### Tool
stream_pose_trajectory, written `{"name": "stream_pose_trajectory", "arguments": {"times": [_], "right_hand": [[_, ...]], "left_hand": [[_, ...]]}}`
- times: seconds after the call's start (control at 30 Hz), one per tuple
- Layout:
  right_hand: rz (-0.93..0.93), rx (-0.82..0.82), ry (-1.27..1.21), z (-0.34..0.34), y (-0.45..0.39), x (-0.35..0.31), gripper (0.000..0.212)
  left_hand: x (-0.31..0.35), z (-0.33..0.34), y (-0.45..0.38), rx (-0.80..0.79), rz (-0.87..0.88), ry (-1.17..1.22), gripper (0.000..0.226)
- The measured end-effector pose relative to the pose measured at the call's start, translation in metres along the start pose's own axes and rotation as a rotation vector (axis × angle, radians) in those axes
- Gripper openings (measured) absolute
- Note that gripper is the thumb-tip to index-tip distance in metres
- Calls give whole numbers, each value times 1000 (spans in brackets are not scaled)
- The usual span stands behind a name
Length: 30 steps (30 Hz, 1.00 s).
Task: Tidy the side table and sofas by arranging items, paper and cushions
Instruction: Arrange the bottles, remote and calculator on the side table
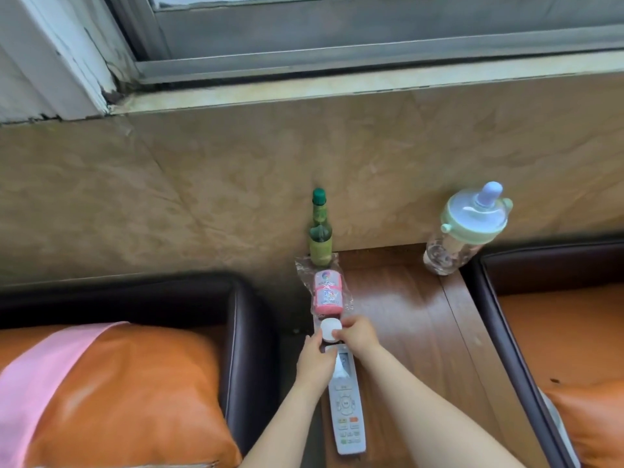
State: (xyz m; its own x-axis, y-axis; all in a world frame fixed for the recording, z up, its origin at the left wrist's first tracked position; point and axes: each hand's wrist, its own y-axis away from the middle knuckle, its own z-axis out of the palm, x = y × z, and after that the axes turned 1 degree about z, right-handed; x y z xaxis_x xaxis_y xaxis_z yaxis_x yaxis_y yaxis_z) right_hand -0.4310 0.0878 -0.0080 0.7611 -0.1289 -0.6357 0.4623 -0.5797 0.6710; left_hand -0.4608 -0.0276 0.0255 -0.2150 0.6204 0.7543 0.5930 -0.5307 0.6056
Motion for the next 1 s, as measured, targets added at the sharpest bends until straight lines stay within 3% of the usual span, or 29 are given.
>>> {"name": "stream_pose_trajectory", "arguments": {"times": [0.2,0.33,0.4,0.63,0.77,1.0], "right_hand": [[-43,43,67,-10,18,-4,25],[-107,160,231,-30,46,1,38],[-150,181,306,-44,59,3,40],[-230,299,381,-129,113,17,38],[-305,400,387,-190,154,43,42],[-312,542,544,-300,235,121,55]], "left_hand": [[11,-1,13,17,115,-249,35],[19,-2,31,276,301,-521,15],[30,1,41,338,376,-675,16],[84,56,75,278,691,-919,33],[115,111,114,183,626,-1032,50],[147,220,196,149,730,-1170,56]]}}
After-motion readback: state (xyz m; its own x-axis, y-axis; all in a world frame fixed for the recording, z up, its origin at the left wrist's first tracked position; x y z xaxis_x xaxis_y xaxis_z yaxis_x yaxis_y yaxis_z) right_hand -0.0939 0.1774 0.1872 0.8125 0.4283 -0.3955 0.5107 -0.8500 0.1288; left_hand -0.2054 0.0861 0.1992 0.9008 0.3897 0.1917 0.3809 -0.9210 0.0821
